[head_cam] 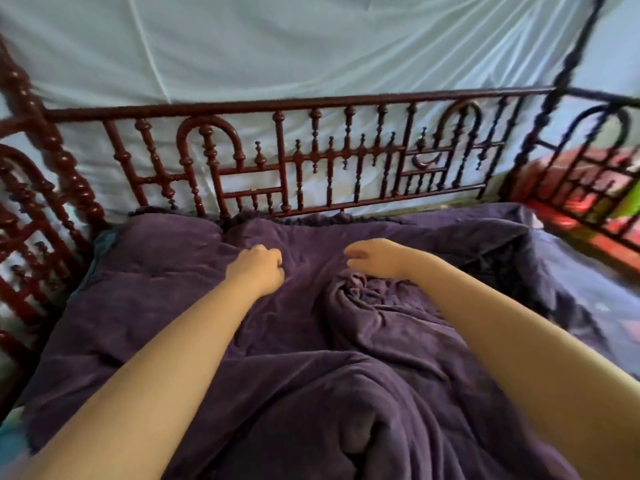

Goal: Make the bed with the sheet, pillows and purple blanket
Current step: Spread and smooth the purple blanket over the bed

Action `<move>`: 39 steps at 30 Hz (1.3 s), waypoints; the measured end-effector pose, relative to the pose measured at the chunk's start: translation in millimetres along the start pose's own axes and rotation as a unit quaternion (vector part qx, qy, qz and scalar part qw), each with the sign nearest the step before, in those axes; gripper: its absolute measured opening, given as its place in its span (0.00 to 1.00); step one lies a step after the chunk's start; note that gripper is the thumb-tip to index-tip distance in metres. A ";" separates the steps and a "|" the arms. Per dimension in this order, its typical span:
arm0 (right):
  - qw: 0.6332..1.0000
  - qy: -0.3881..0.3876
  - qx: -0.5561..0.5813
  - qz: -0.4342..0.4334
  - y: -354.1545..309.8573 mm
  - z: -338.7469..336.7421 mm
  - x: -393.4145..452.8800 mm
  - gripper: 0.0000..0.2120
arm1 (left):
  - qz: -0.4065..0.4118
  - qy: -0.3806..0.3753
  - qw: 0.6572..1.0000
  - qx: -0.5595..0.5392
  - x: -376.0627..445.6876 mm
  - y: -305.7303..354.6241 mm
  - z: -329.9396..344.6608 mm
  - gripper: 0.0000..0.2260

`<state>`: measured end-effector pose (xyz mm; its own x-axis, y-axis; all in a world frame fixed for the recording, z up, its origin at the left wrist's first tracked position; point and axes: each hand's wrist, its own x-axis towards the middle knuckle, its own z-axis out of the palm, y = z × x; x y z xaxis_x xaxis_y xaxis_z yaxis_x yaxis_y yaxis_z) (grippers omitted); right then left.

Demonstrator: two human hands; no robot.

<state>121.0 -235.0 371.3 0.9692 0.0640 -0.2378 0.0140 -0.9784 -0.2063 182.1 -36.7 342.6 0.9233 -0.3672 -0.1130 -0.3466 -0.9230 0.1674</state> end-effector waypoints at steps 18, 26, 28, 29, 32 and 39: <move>0.957 0.115 0.159 0.213 319.3 10.0 -337.4 0.20 | 0.163 -0.008 0.985 0.055 -115.0 436.3 59.1 0.19; 0.956 0.087 0.150 0.237 445.1 21.2 -421.2 0.17 | 0.174 -0.056 0.980 0.074 -111.5 569.6 107.9 0.20; 0.951 0.079 0.153 0.257 477.6 27.1 -432.4 0.17 | 0.175 -0.066 0.980 0.067 -101.8 592.7 120.0 0.19; 0.948 0.075 0.152 0.268 496.7 33.4 -436.3 0.17 | 0.173 -0.077 0.980 0.061 -95.8 604.2 130.1 0.19; 0.934 0.054 0.172 0.308 550.2 49.4 -441.0 0.16 | 0.173 -0.114 0.977 0.049 -74.3 632.1 161.1 0.17; 0.916 -0.077 0.163 0.358 669.5 98.6 -412.8 0.17 | 0.155 -0.223 0.962 0.022 -13.7 683.8 239.0 0.15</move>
<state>-294.0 -897.1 237.7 0.6544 -0.5194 -0.5495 -0.7102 -0.6716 -0.2111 -107.1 -690.4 224.6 0.6143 -0.6303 -0.4748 -0.6101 -0.7609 0.2207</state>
